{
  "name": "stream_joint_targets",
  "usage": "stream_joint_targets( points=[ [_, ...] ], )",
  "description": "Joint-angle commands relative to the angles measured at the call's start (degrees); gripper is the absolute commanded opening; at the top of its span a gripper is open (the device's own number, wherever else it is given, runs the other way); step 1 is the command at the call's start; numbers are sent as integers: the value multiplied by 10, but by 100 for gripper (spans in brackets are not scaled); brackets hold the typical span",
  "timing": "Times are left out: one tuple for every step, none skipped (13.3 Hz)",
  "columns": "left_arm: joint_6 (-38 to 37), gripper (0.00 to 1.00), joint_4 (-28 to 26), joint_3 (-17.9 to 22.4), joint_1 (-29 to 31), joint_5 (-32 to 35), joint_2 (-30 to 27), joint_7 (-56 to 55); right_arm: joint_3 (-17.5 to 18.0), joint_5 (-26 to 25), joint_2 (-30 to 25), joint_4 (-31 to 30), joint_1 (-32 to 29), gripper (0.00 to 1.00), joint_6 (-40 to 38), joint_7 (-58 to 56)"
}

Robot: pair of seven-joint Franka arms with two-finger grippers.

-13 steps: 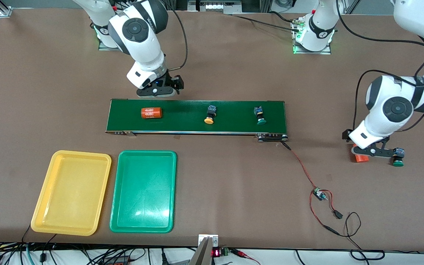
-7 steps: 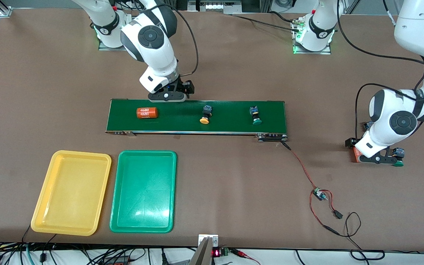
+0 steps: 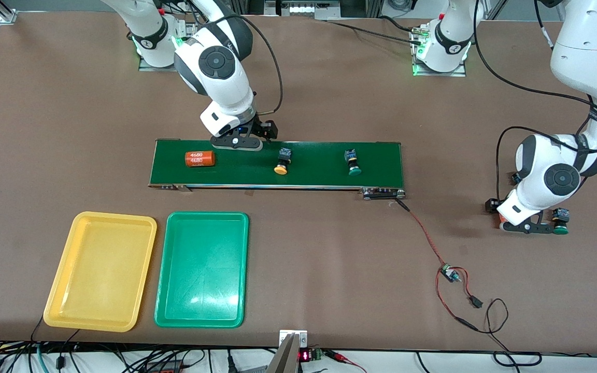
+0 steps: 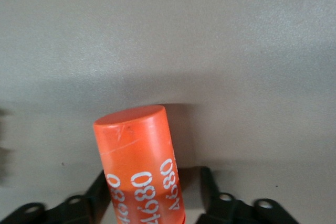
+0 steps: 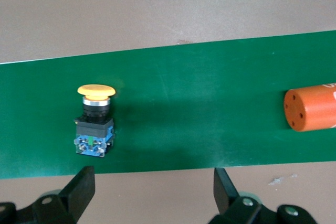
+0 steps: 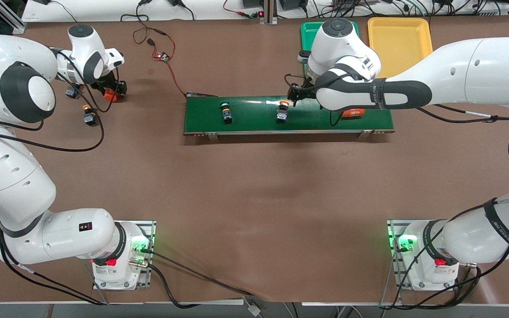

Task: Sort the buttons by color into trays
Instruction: 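Grasp an orange cylinder with the left gripper while the right grasps yellow button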

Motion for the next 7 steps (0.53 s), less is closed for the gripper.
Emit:
stream_joint_targets(
  points=[
    [-6, 39, 6, 4, -3, -7, -14, 19, -2, -31, 20, 17, 10, 100, -5, 20],
    [-19, 36, 7, 1, -3, -5, -21, 22, -2, -39, 24, 18, 11, 100, -5, 22],
    [-37, 33, 7, -4, -3, -5, -32, 29, -3, -40, 31, 20, 14, 100, -4, 23],
    [-57, 30, 9, -11, -4, -6, -42, 29, -4, -40, 37, 22, 15, 100, -4, 23],
    [-71, 30, 9, -22, -3, -10, -53, 28, -5, -41, 45, 24, 15, 100, -4, 23],
    [-94, 30, 9, -37, -3, -10, -65, 30, -5, -45, 48, 24, 15, 100, -3, 23],
    [-121, 30, 9, -62, -3, -10, -76, 30, -6, -45, 53, 24, 16, 100, 4, 24]
  ],
)
